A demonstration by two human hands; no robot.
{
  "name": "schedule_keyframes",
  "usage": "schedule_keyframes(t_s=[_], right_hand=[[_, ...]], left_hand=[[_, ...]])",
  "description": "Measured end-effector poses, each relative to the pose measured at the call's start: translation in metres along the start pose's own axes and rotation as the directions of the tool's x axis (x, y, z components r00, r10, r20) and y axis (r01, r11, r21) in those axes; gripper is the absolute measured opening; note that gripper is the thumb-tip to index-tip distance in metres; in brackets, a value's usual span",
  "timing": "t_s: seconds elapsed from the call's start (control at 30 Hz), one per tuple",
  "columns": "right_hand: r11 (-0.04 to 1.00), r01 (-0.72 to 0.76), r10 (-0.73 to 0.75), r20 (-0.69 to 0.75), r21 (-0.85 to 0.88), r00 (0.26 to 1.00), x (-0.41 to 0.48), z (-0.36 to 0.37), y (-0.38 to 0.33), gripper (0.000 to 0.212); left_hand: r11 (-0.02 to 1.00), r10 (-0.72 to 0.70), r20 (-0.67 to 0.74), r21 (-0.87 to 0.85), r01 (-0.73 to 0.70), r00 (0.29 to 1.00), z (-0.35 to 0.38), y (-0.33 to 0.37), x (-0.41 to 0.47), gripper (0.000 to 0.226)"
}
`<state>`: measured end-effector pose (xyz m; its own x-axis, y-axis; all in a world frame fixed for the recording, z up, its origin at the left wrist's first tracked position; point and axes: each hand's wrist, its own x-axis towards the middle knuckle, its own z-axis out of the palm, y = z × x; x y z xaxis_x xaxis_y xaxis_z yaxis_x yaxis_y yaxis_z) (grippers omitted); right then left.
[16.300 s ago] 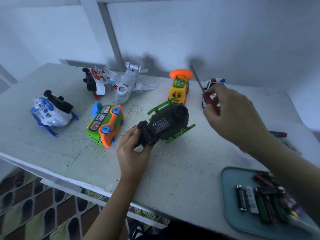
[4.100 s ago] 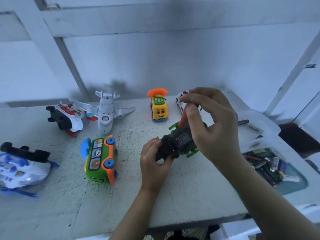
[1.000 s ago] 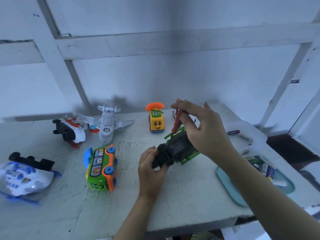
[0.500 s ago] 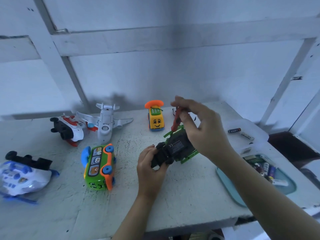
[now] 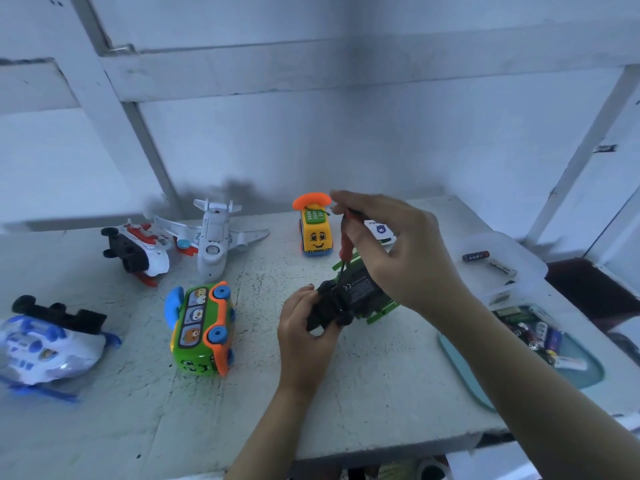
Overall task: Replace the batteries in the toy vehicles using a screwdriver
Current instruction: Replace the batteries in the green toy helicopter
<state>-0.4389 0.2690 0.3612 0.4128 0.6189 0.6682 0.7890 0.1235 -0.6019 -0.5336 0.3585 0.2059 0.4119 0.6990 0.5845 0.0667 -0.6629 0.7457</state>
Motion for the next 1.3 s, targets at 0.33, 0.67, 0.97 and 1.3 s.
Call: schedule_keyframes(t_s=[0.33, 0.67, 0.97, 1.3], right_hand=[[0.998, -0.068, 0.067, -0.088, -0.009, 0.994, 0.0, 0.003, -0.003, 0.019], [0.998, -0.002, 0.005, 0.046, -0.056, 0.999, 0.002, -0.007, 0.004, 0.029], [0.978, -0.003, 0.033, 0.142, -0.206, 0.989, -0.011, -0.022, 0.01, 0.019], [0.949, -0.24, 0.293, 0.291, -0.205, 0.911, -0.039, -0.034, 0.01, 0.008]], left_hand=[[1.0, 0.005, 0.001, -0.011, -0.005, 1.0, 0.001, -0.004, 0.0, 0.049], [0.999, 0.015, -0.017, -0.031, -0.016, 1.0, 0.002, -0.006, -0.001, 0.057], [0.992, 0.035, -0.131, 0.129, -0.018, 0.991, 0.004, -0.005, 0.003, 0.039], [0.983, 0.007, -0.154, 0.183, 0.021, 0.988, 0.002, -0.003, 0.005, 0.039]])
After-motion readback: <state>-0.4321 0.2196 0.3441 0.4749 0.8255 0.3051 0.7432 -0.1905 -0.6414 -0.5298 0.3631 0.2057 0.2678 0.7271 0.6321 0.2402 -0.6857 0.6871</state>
